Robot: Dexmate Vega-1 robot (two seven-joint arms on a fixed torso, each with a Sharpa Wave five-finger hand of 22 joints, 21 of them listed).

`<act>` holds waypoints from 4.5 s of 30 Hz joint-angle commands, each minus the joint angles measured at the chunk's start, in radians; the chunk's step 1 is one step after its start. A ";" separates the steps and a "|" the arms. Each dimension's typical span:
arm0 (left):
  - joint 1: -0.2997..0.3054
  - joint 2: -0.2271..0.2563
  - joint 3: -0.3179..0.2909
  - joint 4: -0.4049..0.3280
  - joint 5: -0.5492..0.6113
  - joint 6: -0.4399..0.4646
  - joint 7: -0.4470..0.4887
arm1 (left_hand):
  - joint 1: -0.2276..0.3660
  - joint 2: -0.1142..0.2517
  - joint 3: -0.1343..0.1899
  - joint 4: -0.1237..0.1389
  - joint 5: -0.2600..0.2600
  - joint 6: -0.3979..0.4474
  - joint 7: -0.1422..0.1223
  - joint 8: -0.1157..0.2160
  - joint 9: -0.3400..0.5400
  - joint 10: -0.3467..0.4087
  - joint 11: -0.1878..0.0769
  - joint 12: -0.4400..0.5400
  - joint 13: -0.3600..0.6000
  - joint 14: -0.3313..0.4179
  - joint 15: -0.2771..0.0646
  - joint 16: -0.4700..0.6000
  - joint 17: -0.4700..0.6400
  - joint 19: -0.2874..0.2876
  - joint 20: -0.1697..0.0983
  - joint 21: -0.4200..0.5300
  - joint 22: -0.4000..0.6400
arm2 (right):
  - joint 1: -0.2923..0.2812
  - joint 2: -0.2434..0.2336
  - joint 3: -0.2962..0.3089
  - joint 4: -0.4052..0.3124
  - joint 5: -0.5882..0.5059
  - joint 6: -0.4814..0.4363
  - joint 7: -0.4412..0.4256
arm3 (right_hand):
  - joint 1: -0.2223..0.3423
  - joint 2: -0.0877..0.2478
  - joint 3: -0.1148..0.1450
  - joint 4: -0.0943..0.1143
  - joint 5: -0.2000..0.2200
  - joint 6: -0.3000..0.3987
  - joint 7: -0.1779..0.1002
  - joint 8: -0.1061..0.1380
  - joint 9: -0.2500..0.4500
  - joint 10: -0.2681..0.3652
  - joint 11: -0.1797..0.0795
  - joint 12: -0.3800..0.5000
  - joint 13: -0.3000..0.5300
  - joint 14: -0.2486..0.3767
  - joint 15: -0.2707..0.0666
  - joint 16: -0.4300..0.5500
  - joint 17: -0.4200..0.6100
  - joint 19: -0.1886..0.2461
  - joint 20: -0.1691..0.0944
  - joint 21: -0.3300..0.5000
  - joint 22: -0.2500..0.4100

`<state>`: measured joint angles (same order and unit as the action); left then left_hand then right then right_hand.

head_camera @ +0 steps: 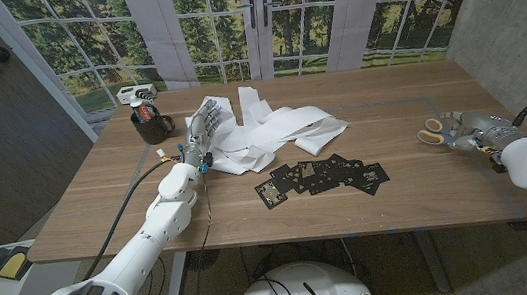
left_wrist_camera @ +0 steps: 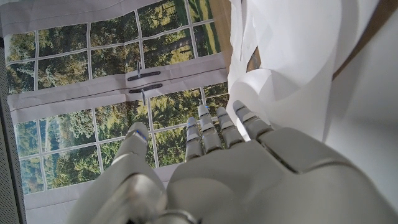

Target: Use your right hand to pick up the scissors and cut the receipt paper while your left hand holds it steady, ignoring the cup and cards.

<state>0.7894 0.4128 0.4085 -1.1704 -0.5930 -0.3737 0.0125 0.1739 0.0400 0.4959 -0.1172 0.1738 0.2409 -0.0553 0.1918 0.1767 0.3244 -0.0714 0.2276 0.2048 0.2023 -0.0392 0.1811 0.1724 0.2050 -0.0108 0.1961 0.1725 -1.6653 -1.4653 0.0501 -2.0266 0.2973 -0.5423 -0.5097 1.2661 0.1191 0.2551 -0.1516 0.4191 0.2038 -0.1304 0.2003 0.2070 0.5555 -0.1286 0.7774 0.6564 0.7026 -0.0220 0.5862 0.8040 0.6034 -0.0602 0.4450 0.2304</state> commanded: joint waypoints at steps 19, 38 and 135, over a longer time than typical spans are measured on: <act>-0.016 -0.008 0.003 0.016 0.004 0.002 0.001 | -0.012 0.003 -0.001 -0.006 0.000 0.000 0.006 -0.006 0.003 0.007 0.000 0.002 0.003 0.007 -0.056 0.002 0.002 0.007 -0.003 -0.001 0.003 | 0.086 0.322 0.135 -0.046 -0.385 0.127 0.335 | 0.031 0.035 0.009 0.003 0.018 0.009 0.007 -0.004 0.004 0.066 -0.062 0.008 0.147 0.062 -0.215 -0.011 0.012 -0.002 -0.032 0.016 0.004; -0.032 -0.021 0.010 0.047 0.008 -0.005 -0.005 | -0.012 0.004 0.000 -0.008 0.000 0.003 0.011 -0.004 0.003 0.008 -0.001 0.002 0.003 0.006 -0.057 0.001 0.001 0.007 -0.003 -0.001 0.003 | 0.154 0.412 0.123 -0.031 -0.434 0.223 0.374 | 0.031 0.033 0.009 0.004 0.025 0.013 0.010 -0.004 0.004 0.067 -0.062 0.010 0.143 0.067 -0.215 -0.015 0.019 -0.005 -0.029 0.023 0.004; 0.008 0.022 -0.007 -0.033 0.011 0.020 0.027 | -0.004 0.009 0.009 -0.021 -0.001 0.006 0.016 -0.004 0.003 0.011 0.001 0.000 0.003 0.008 -0.055 0.001 0.001 0.007 -0.003 -0.002 0.003 | 0.364 0.636 -0.004 0.156 -0.047 0.753 0.362 | 0.042 0.029 0.012 0.004 0.096 0.258 -0.038 0.061 0.126 0.023 -0.065 0.050 0.142 0.099 -0.216 -0.130 0.146 -0.078 -0.038 0.174 0.010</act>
<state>0.7921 0.4314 0.4038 -1.2002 -0.5778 -0.3570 0.0392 0.1688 0.0452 0.5015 -0.1310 0.1738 0.2409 -0.0445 0.1918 0.1769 0.3242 -0.0713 0.2276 0.2049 0.2021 -0.0393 0.1811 0.1724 0.2050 -0.0109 0.1961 0.1727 -1.3122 -0.8365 0.0619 -1.8806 0.1991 0.1824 -0.1688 1.2763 0.1088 0.2556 -0.1518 0.4942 0.4575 -0.1732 0.2593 0.3281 0.5340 -0.1503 0.8193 0.6771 0.7310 -0.0182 0.4583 0.9472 0.5339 -0.0480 0.6110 0.2393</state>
